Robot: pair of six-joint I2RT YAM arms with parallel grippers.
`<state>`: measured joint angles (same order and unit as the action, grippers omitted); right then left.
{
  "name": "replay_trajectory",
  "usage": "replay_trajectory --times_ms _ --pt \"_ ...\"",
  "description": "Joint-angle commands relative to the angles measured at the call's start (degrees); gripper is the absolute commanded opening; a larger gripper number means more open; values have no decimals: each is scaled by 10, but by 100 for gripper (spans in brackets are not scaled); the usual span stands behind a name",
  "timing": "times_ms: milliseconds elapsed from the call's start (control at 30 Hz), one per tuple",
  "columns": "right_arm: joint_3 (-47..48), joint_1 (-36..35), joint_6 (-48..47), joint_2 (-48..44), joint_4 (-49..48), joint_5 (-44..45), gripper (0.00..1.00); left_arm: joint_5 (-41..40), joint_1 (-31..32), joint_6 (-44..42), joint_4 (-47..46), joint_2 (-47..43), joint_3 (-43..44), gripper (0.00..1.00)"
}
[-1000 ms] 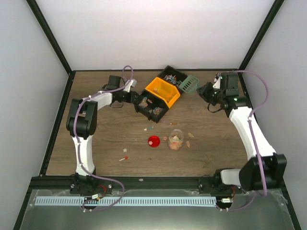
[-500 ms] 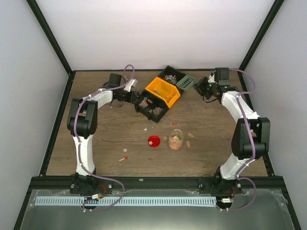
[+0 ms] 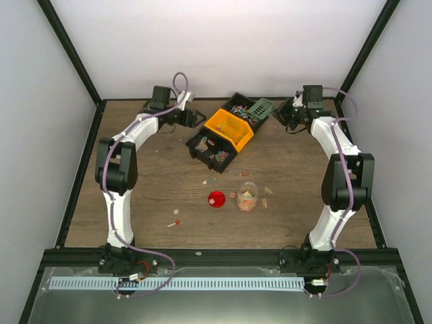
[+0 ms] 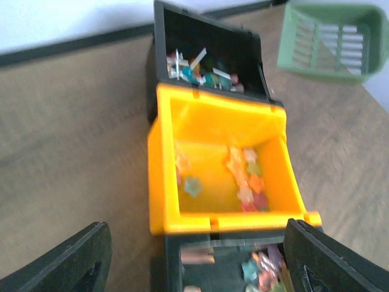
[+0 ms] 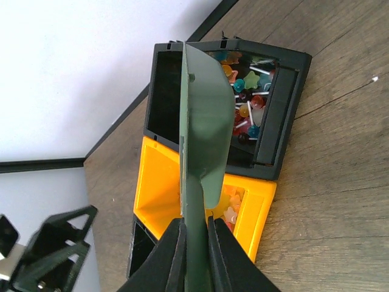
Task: Pack the candies
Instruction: Scoop the fake candies from the storage box.
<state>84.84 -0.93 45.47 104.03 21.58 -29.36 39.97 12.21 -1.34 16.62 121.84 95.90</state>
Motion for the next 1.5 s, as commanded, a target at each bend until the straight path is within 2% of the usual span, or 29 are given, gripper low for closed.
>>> replay_trajectory --times_ms 0,133,267,333,667,867,933,1067,1267,1467 --pt "49 6 -25 20 45 0 1 -56 27 -28 23 45 78 77" --pt "52 6 -36 28 60 -4 1 -75 46 -45 63 108 178 72" --pt "40 7 -42 20 56 -6 1 -120 58 -55 120 186 282 61" --pt "38 6 -45 20 56 -6 1 -126 64 -60 130 204 303 57" --pt "55 7 -49 41 76 -9 1 -154 81 -89 145 227 308 28" --pt "78 4 -60 42 109 7 1 -146 81 -92 136 223 308 15" --pt "98 0 -55 46 132 23 1 -144 83 -96 132 219 308 12" --pt "159 -18 -42 73 207 112 1 -142 90 -115 131 218 311 5" --pt "258 -43 -23 119 298 183 1 -128 94 -122 137 230 310 4" --pt "247 -65 -11 113 317 210 1 -133 95 -124 140 232 309 4"
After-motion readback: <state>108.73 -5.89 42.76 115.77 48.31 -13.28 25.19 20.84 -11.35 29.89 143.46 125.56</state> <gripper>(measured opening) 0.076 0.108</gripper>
